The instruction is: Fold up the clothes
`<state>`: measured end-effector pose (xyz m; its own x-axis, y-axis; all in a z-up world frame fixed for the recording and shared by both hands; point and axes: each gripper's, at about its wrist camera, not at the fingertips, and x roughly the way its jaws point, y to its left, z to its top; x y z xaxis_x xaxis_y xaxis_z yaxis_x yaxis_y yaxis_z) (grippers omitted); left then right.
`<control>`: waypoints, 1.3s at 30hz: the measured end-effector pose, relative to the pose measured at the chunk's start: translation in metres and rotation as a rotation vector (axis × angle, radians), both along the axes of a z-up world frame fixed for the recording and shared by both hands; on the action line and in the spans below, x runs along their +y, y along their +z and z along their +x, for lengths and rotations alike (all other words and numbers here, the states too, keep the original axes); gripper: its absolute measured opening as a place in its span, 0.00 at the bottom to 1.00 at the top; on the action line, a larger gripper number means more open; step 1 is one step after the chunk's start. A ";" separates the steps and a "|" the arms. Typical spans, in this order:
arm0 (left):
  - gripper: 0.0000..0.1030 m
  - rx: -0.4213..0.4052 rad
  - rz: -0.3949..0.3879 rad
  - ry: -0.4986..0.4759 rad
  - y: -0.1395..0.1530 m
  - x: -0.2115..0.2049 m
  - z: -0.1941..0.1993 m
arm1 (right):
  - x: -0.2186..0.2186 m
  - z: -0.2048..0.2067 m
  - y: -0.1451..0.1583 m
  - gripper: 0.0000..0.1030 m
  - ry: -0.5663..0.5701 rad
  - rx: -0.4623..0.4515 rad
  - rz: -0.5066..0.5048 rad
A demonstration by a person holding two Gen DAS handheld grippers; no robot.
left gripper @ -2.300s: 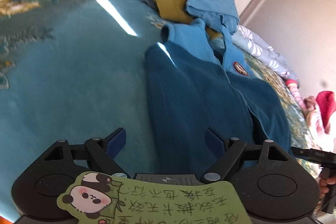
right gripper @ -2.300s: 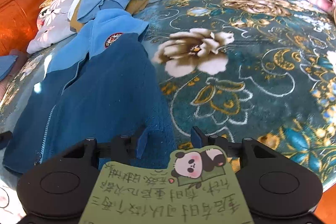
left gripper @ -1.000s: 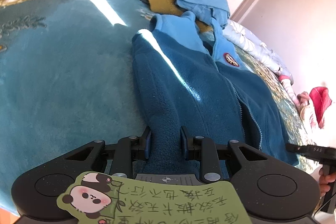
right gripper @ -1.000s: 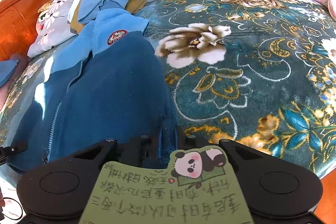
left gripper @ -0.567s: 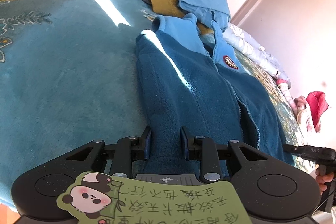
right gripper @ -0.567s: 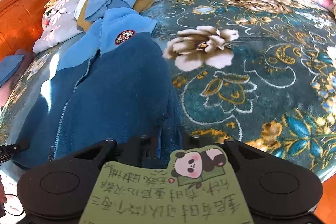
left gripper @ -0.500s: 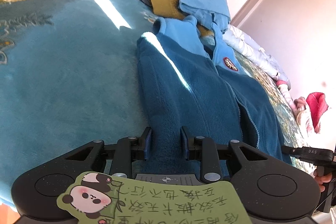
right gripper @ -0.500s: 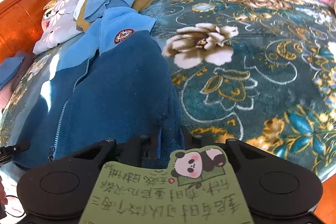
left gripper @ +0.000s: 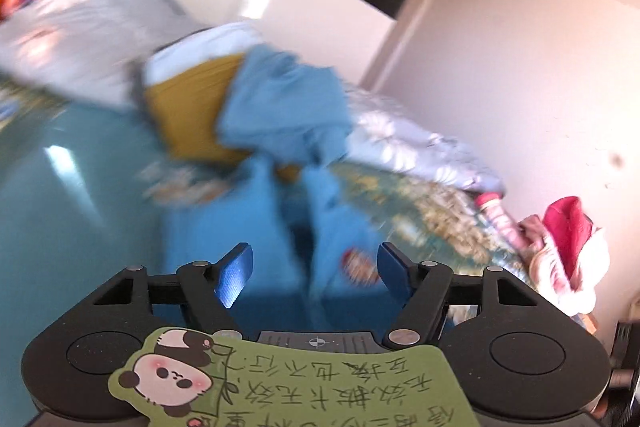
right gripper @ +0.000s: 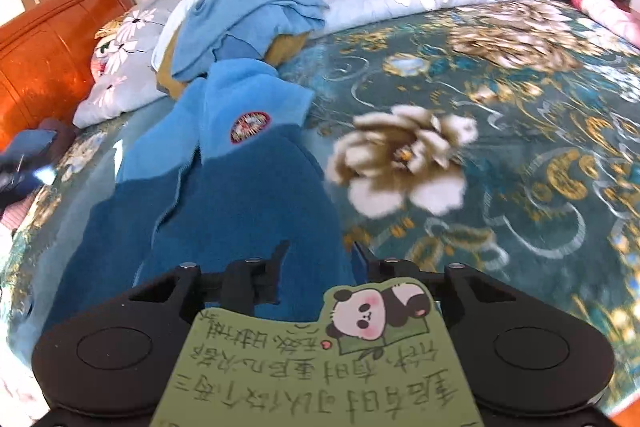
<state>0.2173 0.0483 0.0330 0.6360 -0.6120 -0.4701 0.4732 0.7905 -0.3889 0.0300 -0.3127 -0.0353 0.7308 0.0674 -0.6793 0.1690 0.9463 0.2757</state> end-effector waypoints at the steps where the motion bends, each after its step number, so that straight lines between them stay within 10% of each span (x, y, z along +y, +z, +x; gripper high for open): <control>1: 0.71 -0.014 0.024 -0.023 0.002 -0.017 0.017 | -0.002 0.009 0.001 0.33 0.007 -0.004 -0.001; 13: 0.71 0.072 0.344 -0.124 -0.057 -0.146 0.168 | -0.047 0.163 -0.029 0.35 0.049 0.004 0.213; 21: 0.71 0.106 0.323 -0.224 -0.087 -0.173 0.196 | -0.058 0.225 -0.065 0.37 0.067 0.036 0.342; 28: 0.07 0.162 0.242 -0.222 -0.097 -0.186 0.209 | -0.058 0.236 -0.063 0.19 0.091 -0.047 0.410; 34: 0.05 0.086 0.153 -0.033 -0.089 -0.152 0.211 | -0.063 0.223 -0.051 0.07 0.033 -0.127 0.386; 39: 0.08 0.104 0.258 -0.030 -0.099 -0.158 0.210 | -0.064 0.230 -0.060 0.07 0.009 -0.066 0.359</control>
<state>0.4275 -0.1100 -0.0656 0.5597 -0.4817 -0.6744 0.4660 0.8558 -0.2246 0.2601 -0.3763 -0.0954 0.7703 0.3001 -0.5626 0.1316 0.7885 0.6008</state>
